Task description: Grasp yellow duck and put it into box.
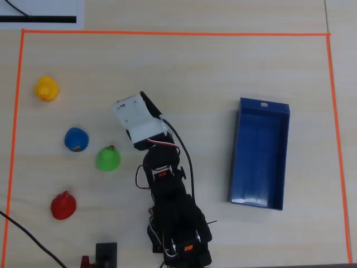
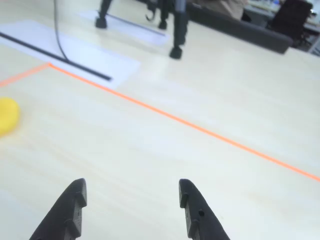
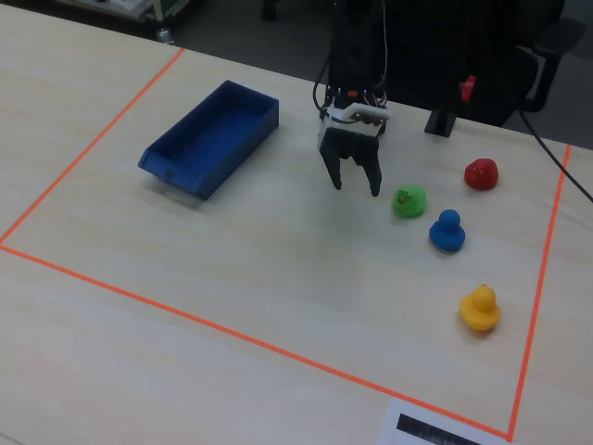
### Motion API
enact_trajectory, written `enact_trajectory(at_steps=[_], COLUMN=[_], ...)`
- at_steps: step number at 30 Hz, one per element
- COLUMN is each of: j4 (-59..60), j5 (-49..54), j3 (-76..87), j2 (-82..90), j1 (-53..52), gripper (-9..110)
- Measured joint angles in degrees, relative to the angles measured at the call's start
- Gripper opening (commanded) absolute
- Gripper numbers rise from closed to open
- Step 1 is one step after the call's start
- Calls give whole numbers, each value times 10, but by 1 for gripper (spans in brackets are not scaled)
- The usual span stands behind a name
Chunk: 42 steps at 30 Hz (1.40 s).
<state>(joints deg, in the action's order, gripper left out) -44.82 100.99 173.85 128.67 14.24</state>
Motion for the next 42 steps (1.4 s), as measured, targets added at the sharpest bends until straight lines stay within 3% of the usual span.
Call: enact_trajectory(at_steps=[8, 14, 16, 24, 29, 42], j4=[121, 455, 515, 481, 376, 241], j5=[-69, -147, -170, -178, -178, -196], j3=[-101, -309, -353, -288, -205, -192], j2=[-11, 3, 3, 12, 33, -91], j1=[69, 73, 80, 112, 145, 208], gripper=[27, 27, 27, 29, 30, 31])
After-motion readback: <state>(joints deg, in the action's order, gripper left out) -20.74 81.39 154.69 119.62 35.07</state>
